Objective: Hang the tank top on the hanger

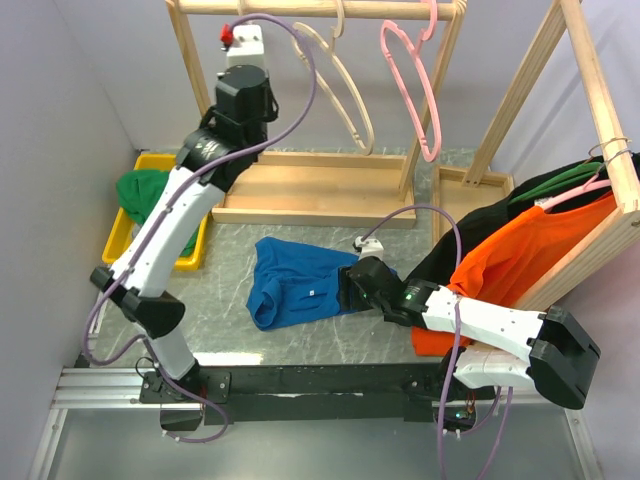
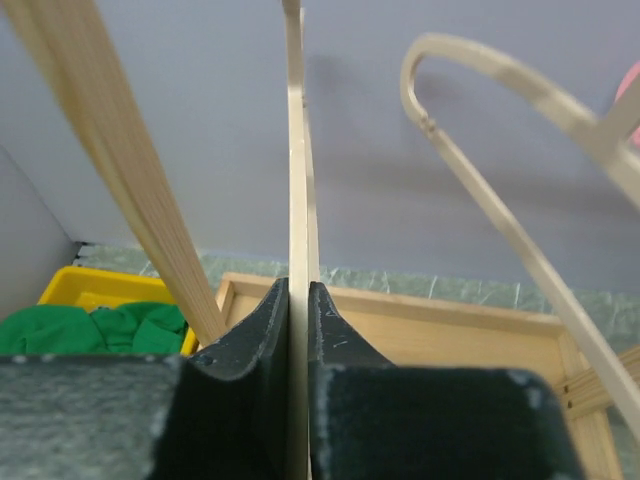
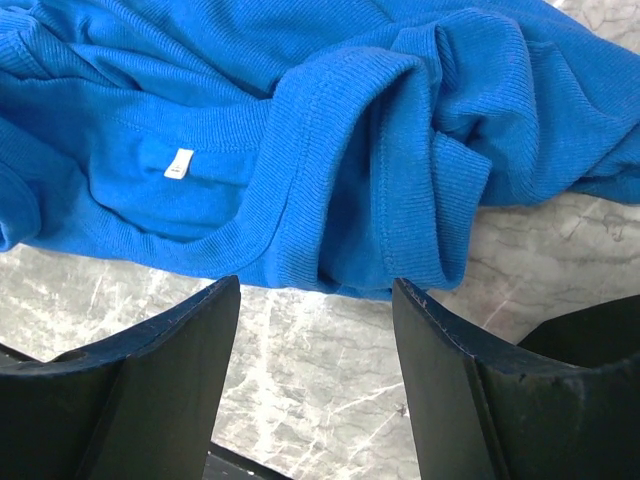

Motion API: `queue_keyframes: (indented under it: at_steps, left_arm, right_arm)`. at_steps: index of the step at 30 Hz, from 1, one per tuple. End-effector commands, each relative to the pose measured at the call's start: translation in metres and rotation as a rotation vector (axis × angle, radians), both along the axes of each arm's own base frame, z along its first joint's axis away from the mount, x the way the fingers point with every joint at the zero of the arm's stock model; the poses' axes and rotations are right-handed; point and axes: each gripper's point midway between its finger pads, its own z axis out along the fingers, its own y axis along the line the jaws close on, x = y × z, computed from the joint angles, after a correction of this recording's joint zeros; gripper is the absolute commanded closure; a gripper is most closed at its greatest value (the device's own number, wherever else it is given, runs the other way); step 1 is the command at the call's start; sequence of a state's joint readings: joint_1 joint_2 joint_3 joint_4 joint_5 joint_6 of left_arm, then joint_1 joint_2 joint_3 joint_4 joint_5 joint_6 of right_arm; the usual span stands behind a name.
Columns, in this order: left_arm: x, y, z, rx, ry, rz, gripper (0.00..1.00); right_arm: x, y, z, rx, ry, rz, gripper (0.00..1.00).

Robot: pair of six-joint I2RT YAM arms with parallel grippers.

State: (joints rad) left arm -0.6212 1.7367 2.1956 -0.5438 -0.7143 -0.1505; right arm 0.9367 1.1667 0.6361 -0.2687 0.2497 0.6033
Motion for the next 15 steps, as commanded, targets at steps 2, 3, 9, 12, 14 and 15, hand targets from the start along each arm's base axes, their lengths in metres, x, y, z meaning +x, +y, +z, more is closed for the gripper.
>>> queue_keyframes:
  at_steps: [2, 3, 9, 12, 14, 15]
  left_arm:
    - [-0.032, 0.029, 0.059, -0.074, -0.135, 0.025, 0.97]
    - [-0.036, 0.032, 0.063, -0.079, -0.145, 0.025, 0.99]
    - [-0.048, 0.038, 0.070, -0.088, -0.161, 0.012, 0.99]
    - [-0.053, 0.037, 0.067, -0.102, -0.153, -0.012, 0.99]
    - [-0.056, 0.038, 0.062, -0.105, -0.145, -0.021, 0.99]
    - [-0.058, 0.037, 0.061, -0.112, -0.144, -0.027, 0.99]
  right_arm:
    - [0.010, 0.006, 0.030, 0.032, -0.068, -0.006, 0.30]
    - [0.010, 0.006, 0.032, 0.034, -0.072, -0.008, 0.30]
    - [0.012, 0.005, 0.040, 0.038, -0.091, -0.008, 0.30]
    - [0.012, 0.003, 0.042, 0.033, -0.097, -0.010, 0.29]
    - [0.013, 0.002, 0.042, 0.029, -0.102, -0.010, 0.29]
    - [0.014, 0.001, 0.043, 0.026, -0.106, -0.013, 0.29]
